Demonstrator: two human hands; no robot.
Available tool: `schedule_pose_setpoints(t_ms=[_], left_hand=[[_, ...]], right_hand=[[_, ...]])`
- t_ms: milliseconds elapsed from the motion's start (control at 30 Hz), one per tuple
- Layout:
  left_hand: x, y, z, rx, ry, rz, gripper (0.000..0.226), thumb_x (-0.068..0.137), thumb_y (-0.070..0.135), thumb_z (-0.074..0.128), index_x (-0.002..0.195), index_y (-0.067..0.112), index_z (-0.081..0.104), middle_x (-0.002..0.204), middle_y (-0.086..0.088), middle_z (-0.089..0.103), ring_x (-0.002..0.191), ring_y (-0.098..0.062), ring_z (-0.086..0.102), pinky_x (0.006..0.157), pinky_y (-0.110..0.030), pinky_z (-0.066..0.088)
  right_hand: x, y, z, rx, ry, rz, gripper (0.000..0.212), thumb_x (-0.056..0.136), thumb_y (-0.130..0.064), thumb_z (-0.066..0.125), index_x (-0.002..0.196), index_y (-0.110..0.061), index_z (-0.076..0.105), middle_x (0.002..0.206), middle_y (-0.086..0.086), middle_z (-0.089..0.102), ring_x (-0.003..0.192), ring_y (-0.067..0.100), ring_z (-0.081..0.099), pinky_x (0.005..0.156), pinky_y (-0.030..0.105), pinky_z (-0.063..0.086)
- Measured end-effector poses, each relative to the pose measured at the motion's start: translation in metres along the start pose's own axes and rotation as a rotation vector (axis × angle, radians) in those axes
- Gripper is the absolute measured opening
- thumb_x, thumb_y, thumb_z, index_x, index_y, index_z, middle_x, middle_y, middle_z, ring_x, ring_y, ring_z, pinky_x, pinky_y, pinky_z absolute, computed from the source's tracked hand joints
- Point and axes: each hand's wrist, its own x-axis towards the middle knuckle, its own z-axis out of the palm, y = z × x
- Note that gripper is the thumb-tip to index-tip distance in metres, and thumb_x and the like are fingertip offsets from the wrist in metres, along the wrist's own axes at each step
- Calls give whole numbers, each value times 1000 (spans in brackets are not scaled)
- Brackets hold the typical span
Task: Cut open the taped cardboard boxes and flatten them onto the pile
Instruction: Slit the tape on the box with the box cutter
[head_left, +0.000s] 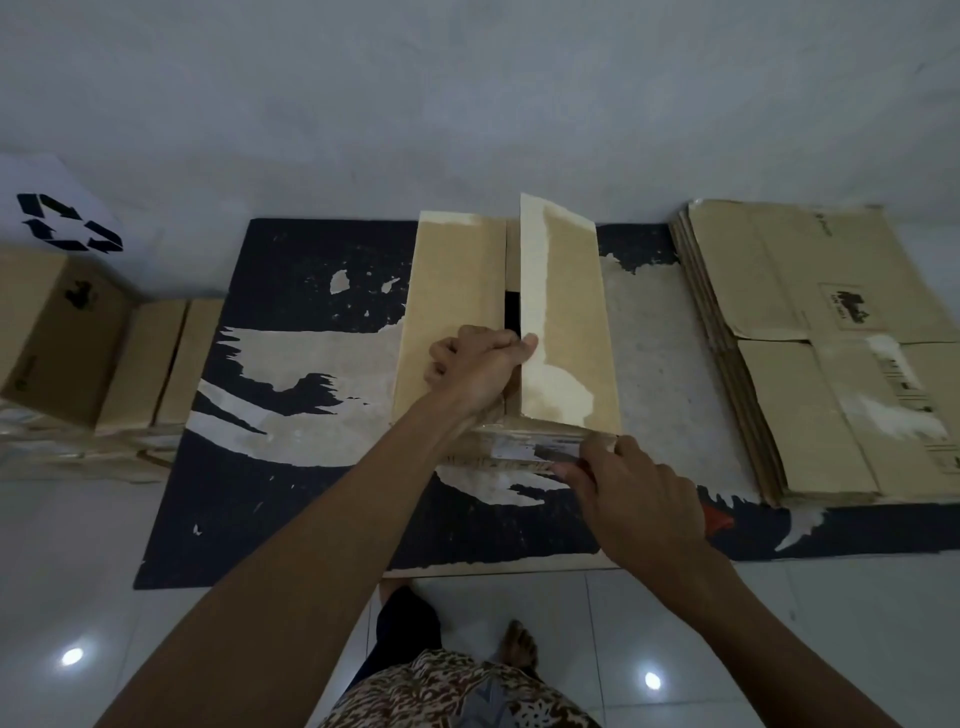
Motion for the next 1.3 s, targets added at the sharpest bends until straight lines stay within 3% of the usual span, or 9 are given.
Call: schedule_pose_setpoints(t_ms=[67,167,367,500,667,900,1000,1167,1300], left_hand=[[-2,-4,-3,-19,-22,-21,40,101,55,42,130,30,54,137,2,30,139,-24,14,118,-45,7],[1,-12,-9,86,-30,48,39,104,48,36,137,31,49,145,2,29,140,-23,14,113,-41,10],[4,-20,-15,647,-6,407,41,106,41,30,124,28,65,142,8,42,129,-21,25,96,-38,16],[4,-12,-23,996,17,524,47,105,46,27,115,23,67,128,4,49,121,-24,31,98,-45,24],[3,-1,-31,1123,13,535,39,104,44,28,116,23,59,121,0,43,115,-25,35,95,-45,29],[4,-6,-36,953,61,582,25,83,41,39,96,20,44,103,-1,37,99,-25,40,76,-45,50],[-1,-5,-48,832,166,612,20,75,26,41,90,17,49,97,-1,45,91,-24,46,66,-34,47],[-34,-12,-107,457,511,494,32,81,-10,60,109,5,63,93,-6,57,75,-17,54,64,-18,42],[-16,-59,-133,398,605,198,35,88,-5,56,123,1,57,102,-20,60,75,-19,54,62,-20,40]], right_hand=[[-3,4,-2,246,14,-72,60,93,-66,18,96,-22,59,86,-8,55,70,11,55,64,30,50],[-5,16,0,768,103,-40,50,103,-53,30,89,-18,62,65,-4,55,55,11,51,51,25,44],[34,56,43,1471,283,742,39,106,-35,39,98,0,53,68,14,56,53,24,55,48,34,54],[68,79,80,1193,61,852,30,103,-22,50,101,5,64,87,22,68,64,27,64,64,41,59],[91,88,94,597,4,696,28,96,-21,61,80,-3,74,63,6,59,52,15,51,54,24,38],[92,83,90,521,30,774,20,87,-31,70,84,-12,74,79,10,69,69,25,63,70,34,56],[92,77,69,592,99,729,31,93,-32,66,112,-8,69,109,14,68,98,28,63,88,37,49],[97,41,16,777,508,396,27,99,-23,55,122,-13,64,118,8,60,108,19,55,92,28,47],[96,-15,-18,434,309,-145,41,96,-44,41,124,-26,65,133,11,42,128,26,33,94,30,41]])
